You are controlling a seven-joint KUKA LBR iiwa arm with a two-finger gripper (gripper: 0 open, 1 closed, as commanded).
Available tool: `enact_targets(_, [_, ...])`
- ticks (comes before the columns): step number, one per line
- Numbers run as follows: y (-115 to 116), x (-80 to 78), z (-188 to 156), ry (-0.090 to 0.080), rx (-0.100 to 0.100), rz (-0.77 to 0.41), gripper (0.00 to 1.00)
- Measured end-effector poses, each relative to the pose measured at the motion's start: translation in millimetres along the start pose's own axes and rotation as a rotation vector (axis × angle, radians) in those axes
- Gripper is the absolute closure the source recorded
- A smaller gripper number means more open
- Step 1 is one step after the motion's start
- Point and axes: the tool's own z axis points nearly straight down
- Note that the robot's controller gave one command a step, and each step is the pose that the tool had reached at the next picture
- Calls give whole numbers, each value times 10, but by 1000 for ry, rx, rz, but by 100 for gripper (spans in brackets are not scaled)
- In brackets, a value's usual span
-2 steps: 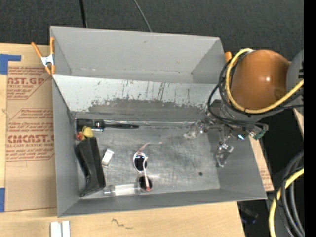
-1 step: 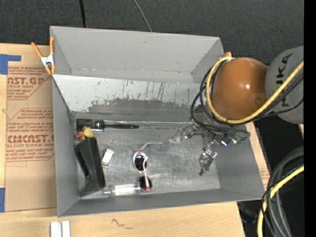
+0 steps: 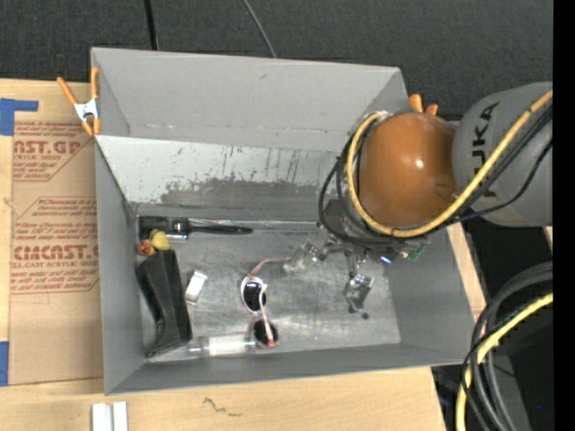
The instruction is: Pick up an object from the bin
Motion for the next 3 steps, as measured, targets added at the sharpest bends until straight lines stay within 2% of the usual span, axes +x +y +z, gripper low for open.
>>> enact_targets(1, [226,-21,-65,5,-3,-180,0])
enact_targets(2, [424,-191,-9,1,2,-102,0])
enact_targets(3, [619,-388,290,1,2,-97,0])
